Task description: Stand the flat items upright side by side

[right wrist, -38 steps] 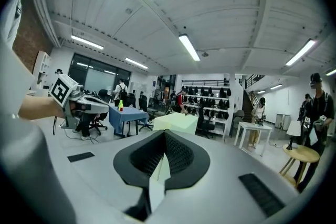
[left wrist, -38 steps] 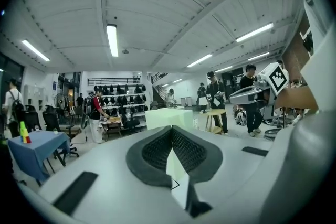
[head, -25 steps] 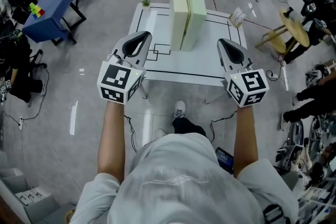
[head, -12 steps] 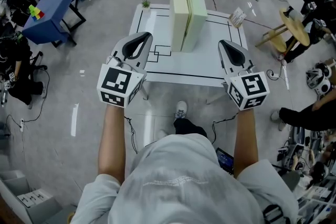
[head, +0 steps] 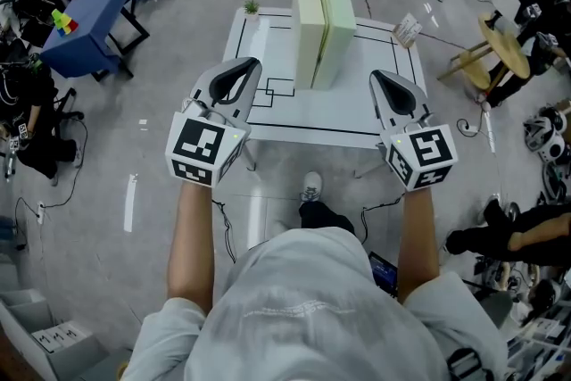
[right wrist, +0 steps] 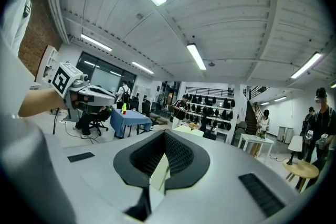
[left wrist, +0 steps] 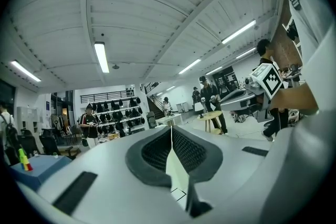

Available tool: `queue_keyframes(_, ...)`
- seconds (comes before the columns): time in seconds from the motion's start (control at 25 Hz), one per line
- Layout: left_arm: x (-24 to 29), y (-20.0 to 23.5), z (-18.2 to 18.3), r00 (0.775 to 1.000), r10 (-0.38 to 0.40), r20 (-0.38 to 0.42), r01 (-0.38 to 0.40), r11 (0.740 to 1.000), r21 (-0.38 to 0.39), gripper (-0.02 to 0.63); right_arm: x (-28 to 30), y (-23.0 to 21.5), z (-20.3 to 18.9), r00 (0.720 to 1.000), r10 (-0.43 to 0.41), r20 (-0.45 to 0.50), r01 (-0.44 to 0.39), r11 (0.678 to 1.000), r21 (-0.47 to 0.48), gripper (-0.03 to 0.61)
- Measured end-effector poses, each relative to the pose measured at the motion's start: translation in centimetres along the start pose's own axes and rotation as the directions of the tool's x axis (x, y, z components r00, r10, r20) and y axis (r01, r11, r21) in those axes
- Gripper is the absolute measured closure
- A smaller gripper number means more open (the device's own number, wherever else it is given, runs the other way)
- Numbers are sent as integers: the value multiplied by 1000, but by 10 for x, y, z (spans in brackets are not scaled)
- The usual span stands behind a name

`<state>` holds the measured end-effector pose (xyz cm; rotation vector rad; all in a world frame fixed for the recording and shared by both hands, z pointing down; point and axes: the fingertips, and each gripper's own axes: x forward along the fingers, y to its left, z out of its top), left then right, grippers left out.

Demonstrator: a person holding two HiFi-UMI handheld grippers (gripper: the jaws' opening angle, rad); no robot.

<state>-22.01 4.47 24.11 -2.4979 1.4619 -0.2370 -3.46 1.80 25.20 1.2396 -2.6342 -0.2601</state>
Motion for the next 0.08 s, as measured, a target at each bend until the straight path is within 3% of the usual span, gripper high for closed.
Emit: queue_keyframes(0.08,1,1,-3,1000,6,-1,-6,1000,-12,591,0,0,-2,1000,-1,-1,1,1000,1,551)
